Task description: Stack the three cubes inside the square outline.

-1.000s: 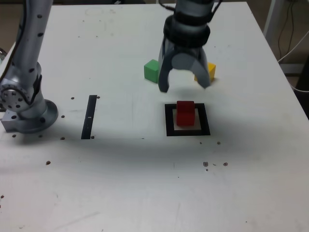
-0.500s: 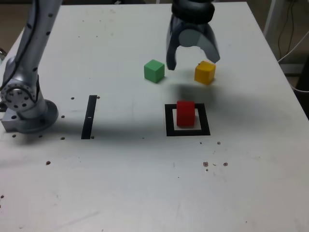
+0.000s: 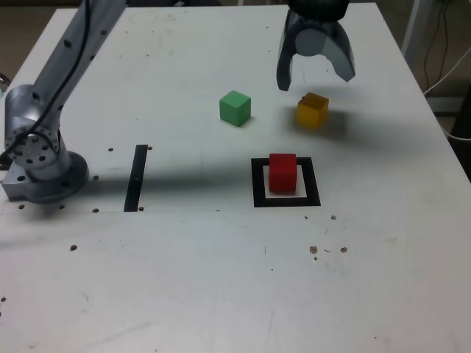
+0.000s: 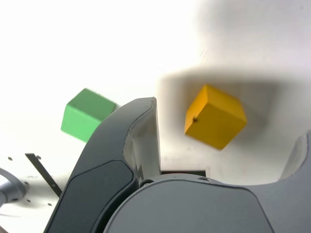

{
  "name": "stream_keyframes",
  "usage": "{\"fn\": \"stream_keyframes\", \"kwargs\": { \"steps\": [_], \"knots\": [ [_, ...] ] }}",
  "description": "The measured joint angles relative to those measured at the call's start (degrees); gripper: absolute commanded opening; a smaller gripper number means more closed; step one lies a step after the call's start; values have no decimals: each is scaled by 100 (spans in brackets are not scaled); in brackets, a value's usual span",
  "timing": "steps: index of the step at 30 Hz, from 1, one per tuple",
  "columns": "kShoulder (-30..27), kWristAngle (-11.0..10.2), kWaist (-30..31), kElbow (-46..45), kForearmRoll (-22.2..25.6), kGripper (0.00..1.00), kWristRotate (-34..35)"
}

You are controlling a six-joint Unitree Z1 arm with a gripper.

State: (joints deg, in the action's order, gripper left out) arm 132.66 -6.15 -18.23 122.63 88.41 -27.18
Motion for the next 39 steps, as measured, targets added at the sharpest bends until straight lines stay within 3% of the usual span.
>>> {"fn": "stream_keyframes", "kwargs": {
  "steps": [13,24,39],
  "knots": [
    [163,-66,1,207,49,99,-550],
    [163,43,-5,204,-176,99,-2498],
    [209,16,-5,125,-263,99,-2500]
  ]
}}
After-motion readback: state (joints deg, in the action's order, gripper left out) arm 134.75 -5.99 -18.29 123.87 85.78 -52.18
